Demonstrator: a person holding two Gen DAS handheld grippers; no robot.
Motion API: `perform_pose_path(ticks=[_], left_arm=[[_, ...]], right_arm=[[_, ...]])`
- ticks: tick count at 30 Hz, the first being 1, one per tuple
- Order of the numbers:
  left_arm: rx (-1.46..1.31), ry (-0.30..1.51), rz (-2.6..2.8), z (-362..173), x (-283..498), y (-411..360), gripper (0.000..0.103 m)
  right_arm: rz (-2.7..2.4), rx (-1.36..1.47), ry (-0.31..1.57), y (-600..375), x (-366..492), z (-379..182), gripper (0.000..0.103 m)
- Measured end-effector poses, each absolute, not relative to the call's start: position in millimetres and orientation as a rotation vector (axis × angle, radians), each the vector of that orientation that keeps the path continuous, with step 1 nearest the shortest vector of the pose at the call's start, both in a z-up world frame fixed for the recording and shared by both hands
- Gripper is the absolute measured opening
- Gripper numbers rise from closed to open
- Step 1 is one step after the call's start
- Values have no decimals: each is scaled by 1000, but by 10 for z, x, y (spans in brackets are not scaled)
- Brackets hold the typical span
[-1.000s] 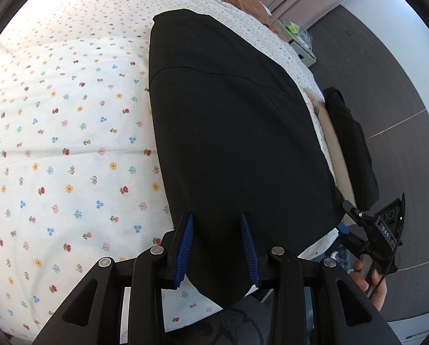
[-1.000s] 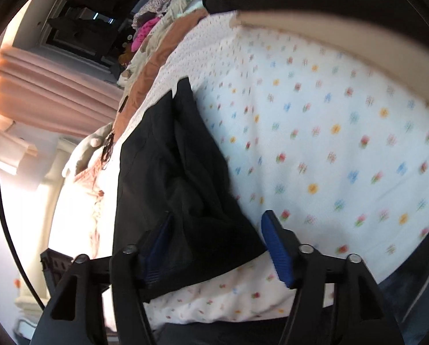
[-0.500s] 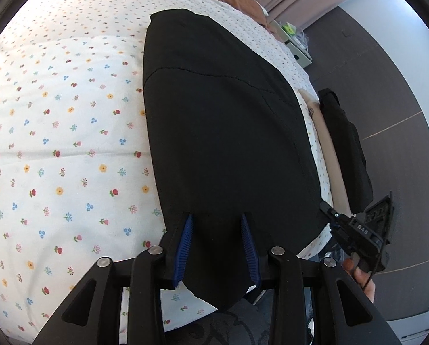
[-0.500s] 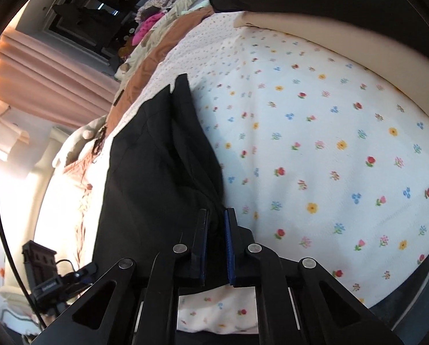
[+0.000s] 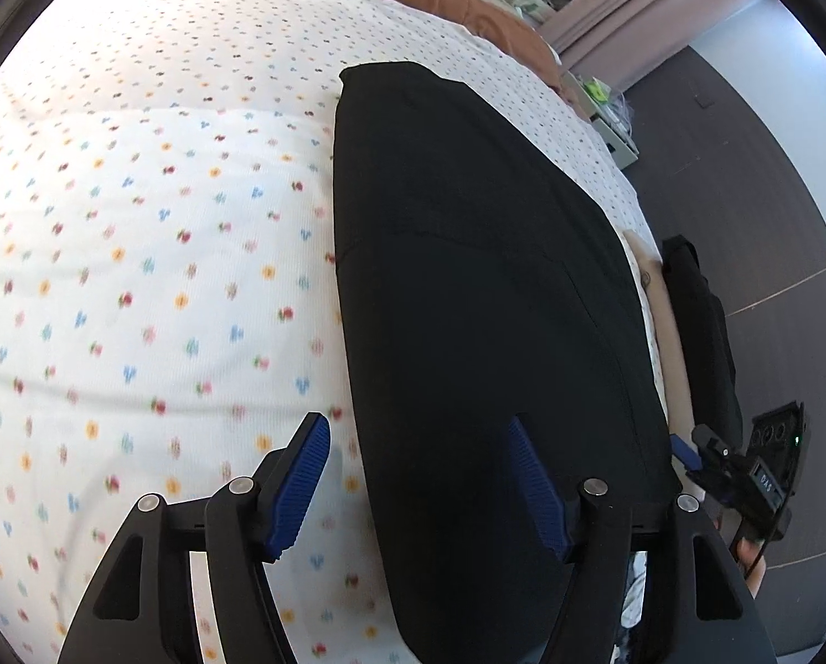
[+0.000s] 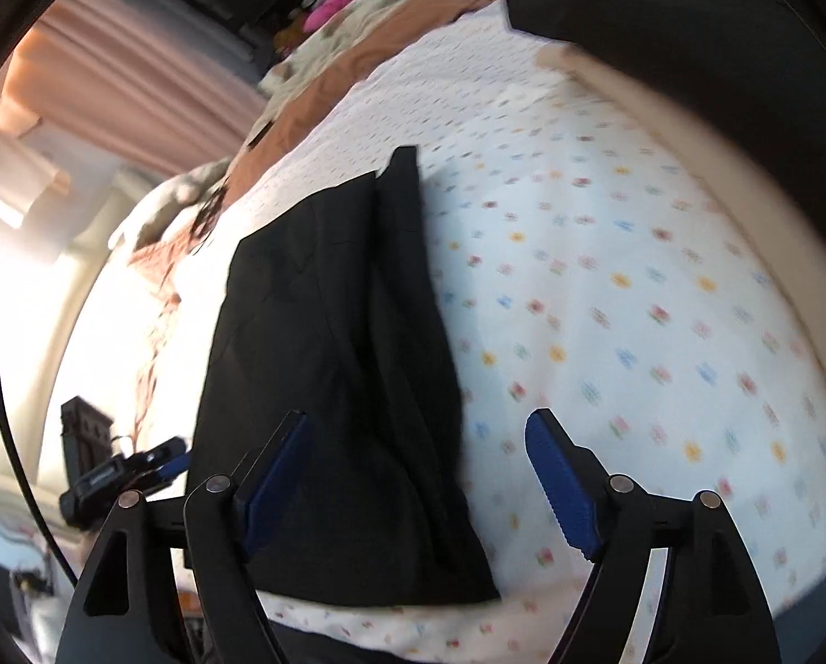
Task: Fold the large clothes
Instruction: 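Open the right tool and release the jacket bundle, then close both tools on the jacket bundle and lift it off the sheet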
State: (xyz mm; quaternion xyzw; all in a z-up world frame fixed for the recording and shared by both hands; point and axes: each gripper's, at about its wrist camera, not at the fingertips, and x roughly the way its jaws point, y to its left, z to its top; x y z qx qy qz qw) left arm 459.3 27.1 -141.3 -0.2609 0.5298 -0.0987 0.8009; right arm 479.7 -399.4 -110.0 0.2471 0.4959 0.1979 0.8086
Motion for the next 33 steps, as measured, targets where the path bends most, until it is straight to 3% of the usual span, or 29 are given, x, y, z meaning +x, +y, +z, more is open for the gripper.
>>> perform_pose_path(ticks=[10,26,28,31,33], left_arm=[[-562,1151,-189,-1594,5157,398,68],[-550,1173,-173,-1794,6105,383,68],[-561,1180,-171,-1831,6203,397,68],[-545,1177,-150,-1811,6273,376,64],[-534,1168,-135,-1795,6268,355,58]], right_arm=[[549,494,1223,-3786,5642,-1476,80],[803,593,1275,-3309,6472,-1703,79],[805,579,1284,-3228,6522,-1713,75],[749,521,1312,-3094,6543,-1694,40],[723,430,1297,-2967,6499,-1592,31]])
